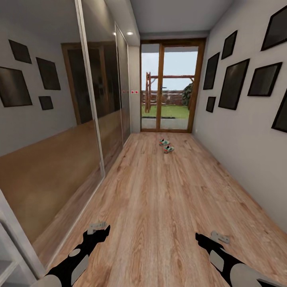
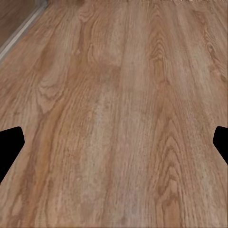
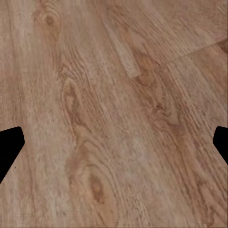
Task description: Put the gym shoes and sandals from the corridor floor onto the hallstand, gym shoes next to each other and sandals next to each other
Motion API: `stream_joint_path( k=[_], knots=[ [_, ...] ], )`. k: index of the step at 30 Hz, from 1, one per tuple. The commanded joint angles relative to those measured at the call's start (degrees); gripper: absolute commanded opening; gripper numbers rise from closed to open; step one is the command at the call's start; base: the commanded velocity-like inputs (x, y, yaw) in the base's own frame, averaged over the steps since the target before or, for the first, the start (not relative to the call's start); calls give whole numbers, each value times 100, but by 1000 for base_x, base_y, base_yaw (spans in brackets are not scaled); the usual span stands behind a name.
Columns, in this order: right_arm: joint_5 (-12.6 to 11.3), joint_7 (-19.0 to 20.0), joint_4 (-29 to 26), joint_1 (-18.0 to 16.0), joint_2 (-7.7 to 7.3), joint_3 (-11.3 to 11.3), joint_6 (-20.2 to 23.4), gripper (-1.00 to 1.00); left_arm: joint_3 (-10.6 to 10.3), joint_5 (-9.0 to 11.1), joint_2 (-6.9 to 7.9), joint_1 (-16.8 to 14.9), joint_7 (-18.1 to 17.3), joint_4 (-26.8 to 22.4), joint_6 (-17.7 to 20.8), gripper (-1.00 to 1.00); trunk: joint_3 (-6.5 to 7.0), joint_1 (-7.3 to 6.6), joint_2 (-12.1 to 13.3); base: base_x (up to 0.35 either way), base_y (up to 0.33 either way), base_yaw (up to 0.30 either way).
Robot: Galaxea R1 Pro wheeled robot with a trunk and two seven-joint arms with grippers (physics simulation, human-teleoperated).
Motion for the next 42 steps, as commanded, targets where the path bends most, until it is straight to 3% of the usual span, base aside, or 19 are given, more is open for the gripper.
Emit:
stream_joint_path(
  k=[1, 13, 42],
  knots=[
    [-56, -1, 6, -4, 1, 13, -22, 100, -36, 60, 4, -5, -17, 6, -22, 100, -6, 2, -2, 347, 0, -14],
    [-56, -1, 6, -4, -3, 13, -22, 100, -36, 60, 4, -5, -17, 6, -23, 100, -6, 2, -2, 347, 0, -154],
    [-56, -1, 6, -4, 1, 13, -22, 100, -36, 60, 4, -5, -17, 6, -25, 100, -6, 2, -2, 347, 0, -4]
  ],
)
